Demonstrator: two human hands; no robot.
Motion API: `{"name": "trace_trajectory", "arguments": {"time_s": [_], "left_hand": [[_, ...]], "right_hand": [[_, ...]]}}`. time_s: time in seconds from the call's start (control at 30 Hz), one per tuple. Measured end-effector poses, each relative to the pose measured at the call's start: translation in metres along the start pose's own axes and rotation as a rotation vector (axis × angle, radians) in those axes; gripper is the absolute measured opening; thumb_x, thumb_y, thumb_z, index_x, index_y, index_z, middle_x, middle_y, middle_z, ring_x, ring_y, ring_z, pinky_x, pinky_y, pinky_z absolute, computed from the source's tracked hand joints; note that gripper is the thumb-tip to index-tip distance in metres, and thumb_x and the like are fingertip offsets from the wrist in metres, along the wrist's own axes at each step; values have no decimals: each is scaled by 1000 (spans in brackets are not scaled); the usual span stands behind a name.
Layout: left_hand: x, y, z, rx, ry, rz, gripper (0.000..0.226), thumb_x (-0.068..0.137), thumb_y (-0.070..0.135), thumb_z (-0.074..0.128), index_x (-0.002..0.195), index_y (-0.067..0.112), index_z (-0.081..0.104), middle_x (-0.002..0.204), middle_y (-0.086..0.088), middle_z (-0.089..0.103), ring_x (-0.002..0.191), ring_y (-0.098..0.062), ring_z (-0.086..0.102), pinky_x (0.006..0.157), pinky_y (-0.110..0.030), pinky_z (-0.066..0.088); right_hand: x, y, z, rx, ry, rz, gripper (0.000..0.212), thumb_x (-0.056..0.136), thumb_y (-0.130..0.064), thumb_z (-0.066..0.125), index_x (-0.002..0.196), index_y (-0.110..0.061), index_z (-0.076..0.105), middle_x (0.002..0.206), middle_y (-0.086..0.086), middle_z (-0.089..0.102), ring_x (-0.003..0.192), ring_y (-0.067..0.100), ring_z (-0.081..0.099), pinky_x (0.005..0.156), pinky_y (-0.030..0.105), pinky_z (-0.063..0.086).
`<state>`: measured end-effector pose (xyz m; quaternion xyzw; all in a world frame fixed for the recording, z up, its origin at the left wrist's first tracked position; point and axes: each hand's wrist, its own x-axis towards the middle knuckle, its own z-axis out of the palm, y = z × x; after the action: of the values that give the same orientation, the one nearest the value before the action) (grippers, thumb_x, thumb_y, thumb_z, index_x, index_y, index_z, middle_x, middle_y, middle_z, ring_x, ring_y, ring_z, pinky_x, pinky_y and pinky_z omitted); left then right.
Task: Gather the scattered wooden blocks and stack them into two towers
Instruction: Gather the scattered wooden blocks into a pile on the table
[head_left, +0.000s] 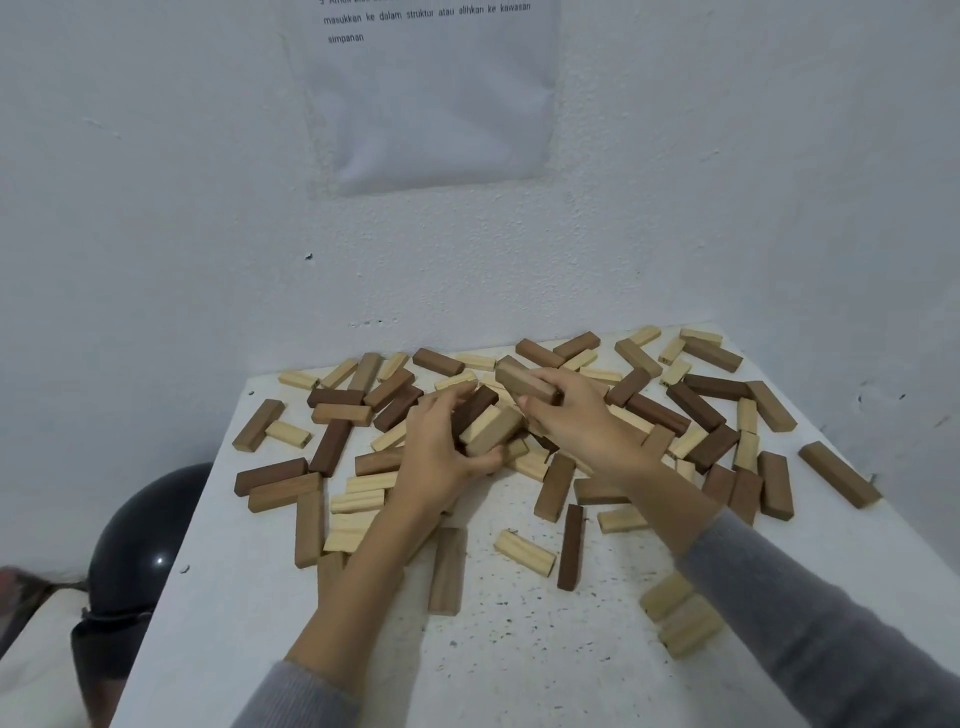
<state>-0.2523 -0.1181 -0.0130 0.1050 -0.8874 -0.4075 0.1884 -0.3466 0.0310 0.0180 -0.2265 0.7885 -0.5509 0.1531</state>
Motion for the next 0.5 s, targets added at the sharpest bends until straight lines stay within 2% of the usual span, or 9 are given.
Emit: {"name": "trace_trajectory", "arguments": {"time_s": [0.1,0.17,0.3,0.37,0.43,0.5], "left_hand": [[4,-2,3,-35,-25,-16,84,67,39,82,140,16,46,129,-3,55,122,-18,48,103,-29,39],[-1,0,3,-49,12,11,70,78,30,79,139,17,47,131,0,54,124,-14,47,105,-29,40],[-25,16,-3,-95,93,21,47,88,32,65,133,22,53,127,9,56,119,-4,49,100,-35,45],[-44,25,-4,-56,119,16,40,89,27,65,128,23,56,116,10,59,110,-4,52,98,-37,45],[-65,32,-3,15,136,6,35,90,30,61,124,25,57,115,13,59,111,-5,49,101,-38,41],[-85,36,0,90,118,-17,38,88,41,51,123,27,56,120,14,57,118,-8,46,101,-29,33]], "right_hand": [[4,-7,6,38,-1,41,38,91,-10,60,127,-20,59,105,-8,64,97,9,60,84,25,51],[-2,-11,5,41,10,31,42,91,-10,60,131,-20,57,116,-5,63,101,6,59,89,25,50],[-28,-12,-8,-42,38,-69,36,91,-10,59,121,-30,62,118,-16,60,106,1,54,94,24,47],[-44,-8,-16,-28,11,-104,33,91,-7,61,112,-32,66,113,-16,63,106,4,56,95,27,48],[-61,0,-25,-66,-62,-157,35,90,-1,58,106,-30,70,109,-13,66,102,4,58,93,29,48],[-78,9,-34,-158,-161,-210,44,89,6,52,105,-31,71,110,-14,65,105,-1,54,92,23,44]]}}
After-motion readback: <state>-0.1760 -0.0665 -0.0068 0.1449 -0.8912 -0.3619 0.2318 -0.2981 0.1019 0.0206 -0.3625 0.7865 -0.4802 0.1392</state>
